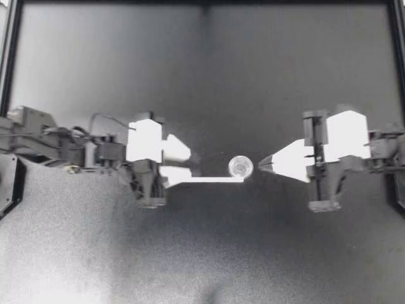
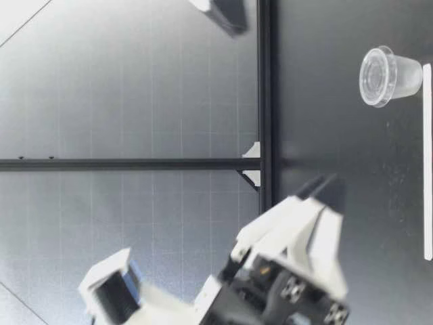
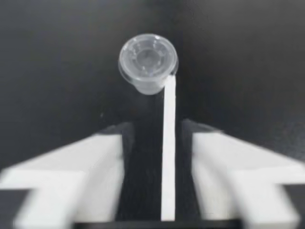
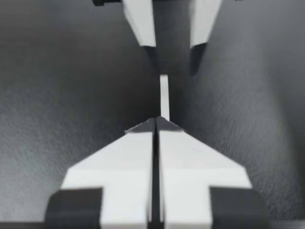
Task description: Pick up the plastic cup and open its lid.
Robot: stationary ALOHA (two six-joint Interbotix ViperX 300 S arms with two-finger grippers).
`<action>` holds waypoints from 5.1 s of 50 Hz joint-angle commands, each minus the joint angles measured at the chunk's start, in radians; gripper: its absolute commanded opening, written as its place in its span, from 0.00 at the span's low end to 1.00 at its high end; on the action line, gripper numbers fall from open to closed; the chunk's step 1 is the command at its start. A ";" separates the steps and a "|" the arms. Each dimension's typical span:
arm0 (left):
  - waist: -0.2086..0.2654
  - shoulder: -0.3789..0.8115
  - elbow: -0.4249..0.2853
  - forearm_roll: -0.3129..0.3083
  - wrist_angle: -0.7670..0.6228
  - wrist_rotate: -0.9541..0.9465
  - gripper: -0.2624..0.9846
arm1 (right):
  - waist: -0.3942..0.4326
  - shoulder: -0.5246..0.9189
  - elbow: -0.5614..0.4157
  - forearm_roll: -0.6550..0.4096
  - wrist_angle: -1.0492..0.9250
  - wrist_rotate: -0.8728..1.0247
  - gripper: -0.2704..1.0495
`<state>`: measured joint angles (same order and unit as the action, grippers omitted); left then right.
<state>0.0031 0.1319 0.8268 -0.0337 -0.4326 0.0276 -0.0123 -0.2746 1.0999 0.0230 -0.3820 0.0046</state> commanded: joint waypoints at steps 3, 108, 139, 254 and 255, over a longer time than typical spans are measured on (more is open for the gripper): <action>0.005 0.054 -0.066 0.000 -0.005 0.005 0.67 | -0.028 0.057 -0.037 0.002 0.014 0.000 0.08; 0.012 0.325 -0.307 0.003 -0.048 -0.006 0.63 | -0.080 0.350 -0.138 0.003 0.104 -0.002 0.08; 0.012 0.322 -0.296 -0.003 -0.046 -0.008 0.37 | -0.074 0.298 -0.118 0.003 0.106 0.000 0.08; -0.025 0.060 0.041 0.017 -0.897 -0.190 0.37 | -0.077 0.066 -0.183 -0.106 -0.428 -1.246 0.61; -0.026 0.061 0.041 0.017 -0.897 -0.190 0.37 | -0.077 0.054 -0.179 -0.097 -0.433 -1.247 0.61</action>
<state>-0.0138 0.1994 0.8805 -0.0199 -1.3269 -0.1611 -0.0844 -0.1595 0.9311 -0.1028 -0.7885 -1.2410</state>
